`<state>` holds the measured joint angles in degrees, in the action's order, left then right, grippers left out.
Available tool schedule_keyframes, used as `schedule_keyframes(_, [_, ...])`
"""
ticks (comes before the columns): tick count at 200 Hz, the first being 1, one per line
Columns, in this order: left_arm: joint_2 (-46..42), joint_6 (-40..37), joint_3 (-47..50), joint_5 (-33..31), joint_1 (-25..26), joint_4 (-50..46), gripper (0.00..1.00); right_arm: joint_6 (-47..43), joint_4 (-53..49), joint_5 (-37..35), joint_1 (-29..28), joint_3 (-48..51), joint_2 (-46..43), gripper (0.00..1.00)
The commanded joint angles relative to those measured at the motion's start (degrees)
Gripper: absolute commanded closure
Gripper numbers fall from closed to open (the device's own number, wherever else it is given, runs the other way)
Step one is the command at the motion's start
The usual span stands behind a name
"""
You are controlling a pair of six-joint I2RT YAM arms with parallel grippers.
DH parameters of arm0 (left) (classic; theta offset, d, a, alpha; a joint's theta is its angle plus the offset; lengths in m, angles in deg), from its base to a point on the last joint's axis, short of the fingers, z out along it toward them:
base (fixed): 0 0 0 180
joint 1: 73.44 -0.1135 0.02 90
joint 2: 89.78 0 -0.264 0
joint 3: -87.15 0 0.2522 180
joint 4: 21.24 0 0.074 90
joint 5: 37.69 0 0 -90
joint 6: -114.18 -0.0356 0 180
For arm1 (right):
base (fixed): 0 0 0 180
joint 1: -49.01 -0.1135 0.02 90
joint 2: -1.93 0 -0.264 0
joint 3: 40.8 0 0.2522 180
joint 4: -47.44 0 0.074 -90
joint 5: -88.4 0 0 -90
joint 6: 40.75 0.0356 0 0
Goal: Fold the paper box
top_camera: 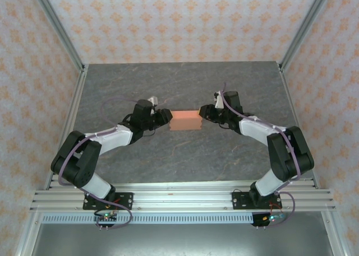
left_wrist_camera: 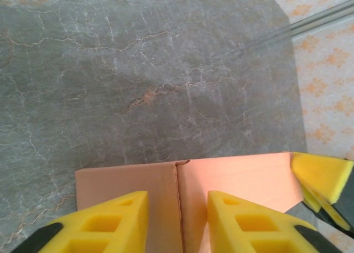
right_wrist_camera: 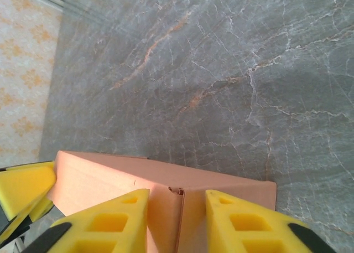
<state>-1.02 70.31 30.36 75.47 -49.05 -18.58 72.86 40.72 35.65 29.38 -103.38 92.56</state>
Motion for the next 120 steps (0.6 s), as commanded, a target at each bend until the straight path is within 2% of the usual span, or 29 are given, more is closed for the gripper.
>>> schedule_keyframes(1, [-1.1,-2.2,-2.0,-3.4,0.4,-9.4,0.63,-2.5,-9.1,-3.2,-0.1,-2.0,0.7,0.68])
schedule_keyframes(73, [-2.9,-3.1,-4.2,-2.6,0.4,-10.8,0.47,-2.4,-11.4,-2.0,-0.1,-5.1,-1.6,0.55])
schedule_keyframes(120, [-1.1,-2.5,-4.1,1.9,0.5,-6.8,0.44,-0.9,-9.5,1.7,-0.5,-4.2,-1.8,0.53])
